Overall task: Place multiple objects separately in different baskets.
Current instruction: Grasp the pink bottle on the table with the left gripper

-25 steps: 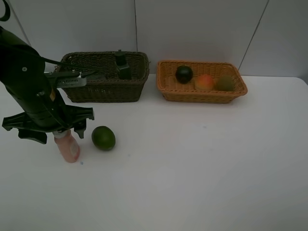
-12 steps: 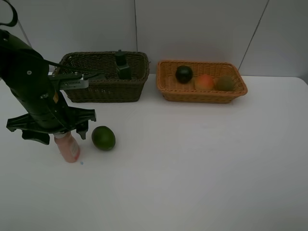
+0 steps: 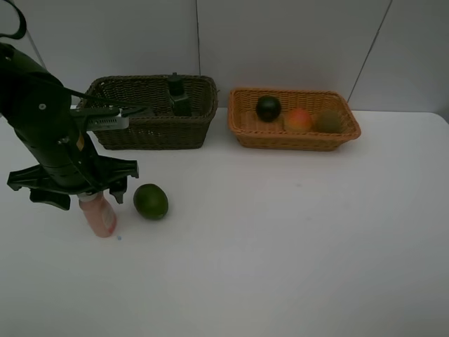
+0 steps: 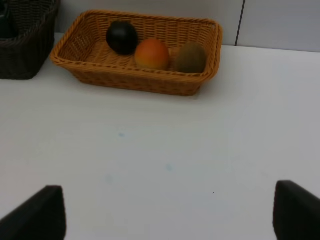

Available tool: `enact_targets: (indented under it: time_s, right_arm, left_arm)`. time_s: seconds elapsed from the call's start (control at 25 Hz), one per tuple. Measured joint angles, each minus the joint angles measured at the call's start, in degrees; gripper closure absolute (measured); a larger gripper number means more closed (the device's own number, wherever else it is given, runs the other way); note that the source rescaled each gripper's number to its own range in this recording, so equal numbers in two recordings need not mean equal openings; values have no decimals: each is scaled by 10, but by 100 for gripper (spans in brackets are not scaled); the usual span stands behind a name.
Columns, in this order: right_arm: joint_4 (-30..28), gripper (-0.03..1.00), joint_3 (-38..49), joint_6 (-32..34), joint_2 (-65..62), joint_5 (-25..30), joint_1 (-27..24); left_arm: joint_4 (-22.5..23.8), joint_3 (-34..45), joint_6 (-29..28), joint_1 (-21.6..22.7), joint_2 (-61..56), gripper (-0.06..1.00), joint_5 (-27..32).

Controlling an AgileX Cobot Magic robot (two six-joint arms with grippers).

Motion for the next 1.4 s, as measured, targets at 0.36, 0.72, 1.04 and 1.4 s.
enact_targets:
  time_s: [0.36,0.72,1.04,1.4]
  right_arm:
    - [0,-3,0,0,0,0,0]
    - [0,-3,0,0,0,0,0]
    - [0,-3,0,0,0,0,0]
    - [0,-3,0,0,0,0,0]
  left_arm:
    - [-12,0,0,0,0,92,-4]
    - [-14,0,0,0,0,92,-4]
    - [-14,0,0,0,0,92,-4]
    - [-14,0,0,0,0,92,-4]
